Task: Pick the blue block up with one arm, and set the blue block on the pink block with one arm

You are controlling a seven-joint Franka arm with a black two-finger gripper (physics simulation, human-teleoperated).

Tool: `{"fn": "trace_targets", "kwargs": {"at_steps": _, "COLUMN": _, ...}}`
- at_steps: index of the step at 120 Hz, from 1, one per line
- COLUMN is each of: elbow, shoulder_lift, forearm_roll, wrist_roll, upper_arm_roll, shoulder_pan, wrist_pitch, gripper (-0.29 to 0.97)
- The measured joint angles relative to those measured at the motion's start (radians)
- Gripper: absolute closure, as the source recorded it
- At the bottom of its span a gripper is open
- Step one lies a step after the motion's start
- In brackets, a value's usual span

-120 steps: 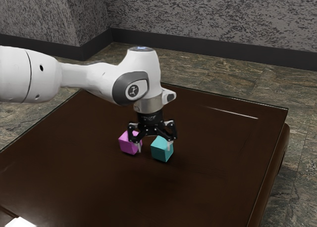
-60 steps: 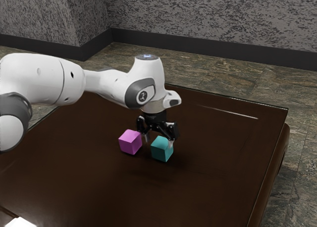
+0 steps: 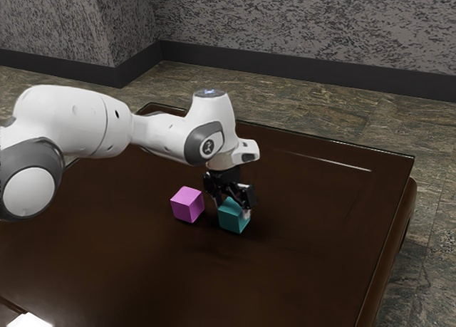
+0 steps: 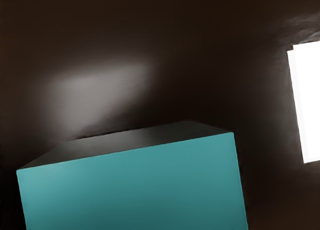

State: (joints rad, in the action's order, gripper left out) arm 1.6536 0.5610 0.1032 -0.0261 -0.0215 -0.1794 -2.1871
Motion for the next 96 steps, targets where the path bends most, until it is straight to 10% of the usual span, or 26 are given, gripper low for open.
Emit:
{"fn": "trace_targets", "kwargs": {"at_steps": 55, "elbow": -0.014, "shoulder_lift": 0.048, "forearm_roll": 0.005, "wrist_roll": -0.074, "upper_arm_roll": -0.005, "shoulder_pan": 0.000, "wrist_pitch": -0.008, "gripper": 0.00}}
{"fn": "trace_targets", "kwargs": {"at_steps": 96, "elbow": 0.037, "shoulder_lift": -0.089, "forearm_roll": -0.019, "wrist_roll": -0.092, "upper_arm_roll": 0.018, "shoulder_pan": -0.015, "wrist_pitch": -0.011, "gripper": 0.34}}
